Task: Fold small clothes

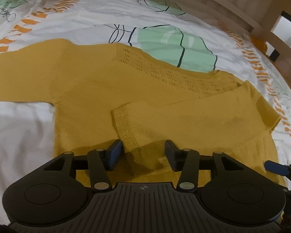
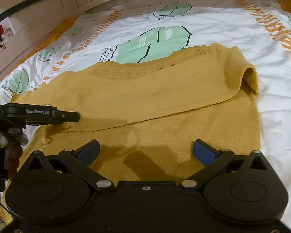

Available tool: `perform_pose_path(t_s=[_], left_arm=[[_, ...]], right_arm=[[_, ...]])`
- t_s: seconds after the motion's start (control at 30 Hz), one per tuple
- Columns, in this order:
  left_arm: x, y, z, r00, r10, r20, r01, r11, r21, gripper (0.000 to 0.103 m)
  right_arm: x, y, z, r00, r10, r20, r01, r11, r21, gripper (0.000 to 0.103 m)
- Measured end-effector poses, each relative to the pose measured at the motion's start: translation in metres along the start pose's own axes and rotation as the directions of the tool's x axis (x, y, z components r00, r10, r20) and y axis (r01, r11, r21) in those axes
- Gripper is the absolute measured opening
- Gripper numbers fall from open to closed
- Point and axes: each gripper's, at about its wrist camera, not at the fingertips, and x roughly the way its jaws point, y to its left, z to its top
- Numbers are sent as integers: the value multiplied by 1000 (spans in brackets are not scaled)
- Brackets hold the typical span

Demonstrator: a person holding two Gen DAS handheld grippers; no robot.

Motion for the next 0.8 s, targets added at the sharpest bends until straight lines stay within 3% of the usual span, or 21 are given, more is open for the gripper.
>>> perform_pose_path(t_s=[0.33,0.57,0.73,0.77,0.8], left_arm=[[1,-2,-4,999,21,41,-20,1000,-21,49],[-5,6,-10,995,52,83,-43,992,-115,49],[4,-4,-2,998,38,57,-33,997,-76,50],[5,-6,0,998,36,58,-32,997,-69,43],[5,-7,2,996,38,77,-32,997,-70,28]], right_arm=[[0,1,0,1000,6,2,-6,1000,1,102],[0,0,0,1000,12,2,-13,1000,7,102],[0,2,0,1000,13,1,-13,1000,3,102],[0,2,0,1000,12,0,-12,1000,3,102],[0,2,0,1000,11,0,-11,1000,4,102]])
